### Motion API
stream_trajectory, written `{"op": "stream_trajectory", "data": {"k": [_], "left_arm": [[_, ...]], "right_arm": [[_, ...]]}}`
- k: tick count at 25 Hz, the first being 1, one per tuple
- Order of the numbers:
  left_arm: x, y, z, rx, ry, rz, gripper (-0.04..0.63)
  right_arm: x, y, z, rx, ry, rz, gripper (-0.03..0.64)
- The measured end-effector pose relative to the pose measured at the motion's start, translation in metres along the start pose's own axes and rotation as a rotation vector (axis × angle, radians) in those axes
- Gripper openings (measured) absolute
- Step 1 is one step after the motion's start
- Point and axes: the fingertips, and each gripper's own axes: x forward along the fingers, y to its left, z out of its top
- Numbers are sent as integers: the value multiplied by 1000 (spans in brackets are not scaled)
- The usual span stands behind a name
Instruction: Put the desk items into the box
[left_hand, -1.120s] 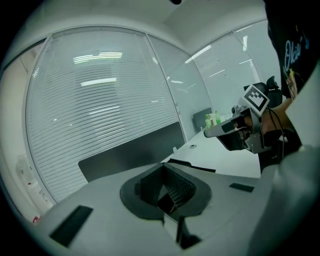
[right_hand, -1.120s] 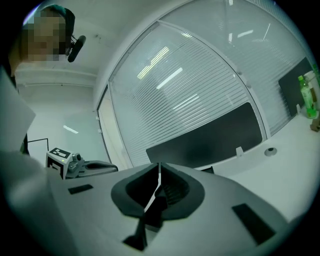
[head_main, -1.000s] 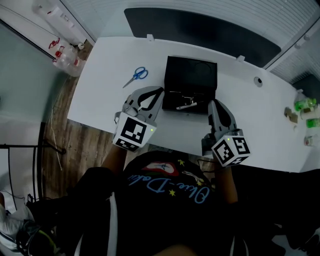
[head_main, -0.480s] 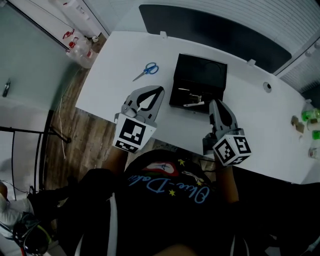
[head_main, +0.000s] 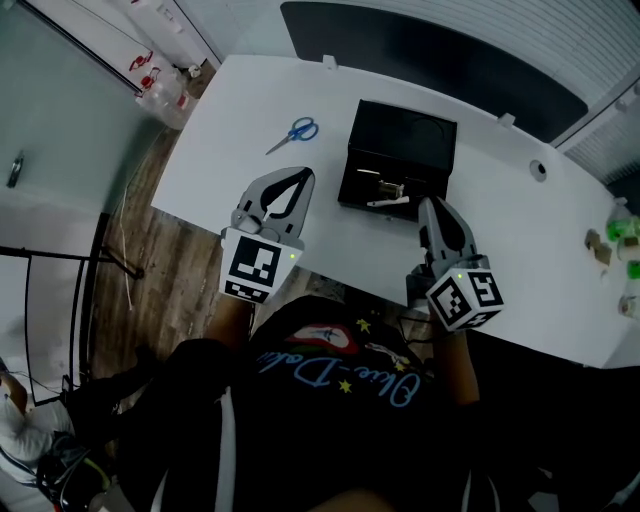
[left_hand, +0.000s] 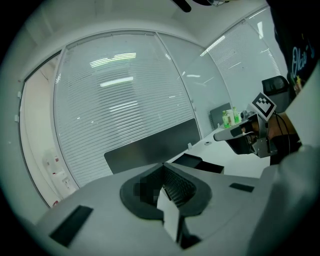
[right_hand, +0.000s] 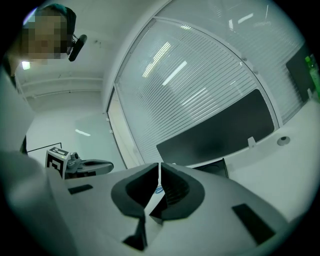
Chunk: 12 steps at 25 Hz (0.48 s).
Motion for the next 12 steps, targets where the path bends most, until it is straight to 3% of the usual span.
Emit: {"op": "stream_trajectory", "data": {"k": [12], "left_arm": [[31, 40, -30, -39, 15, -23, 9]], "right_arm": [[35, -1, 2, -25, 13, -52, 21]]}}
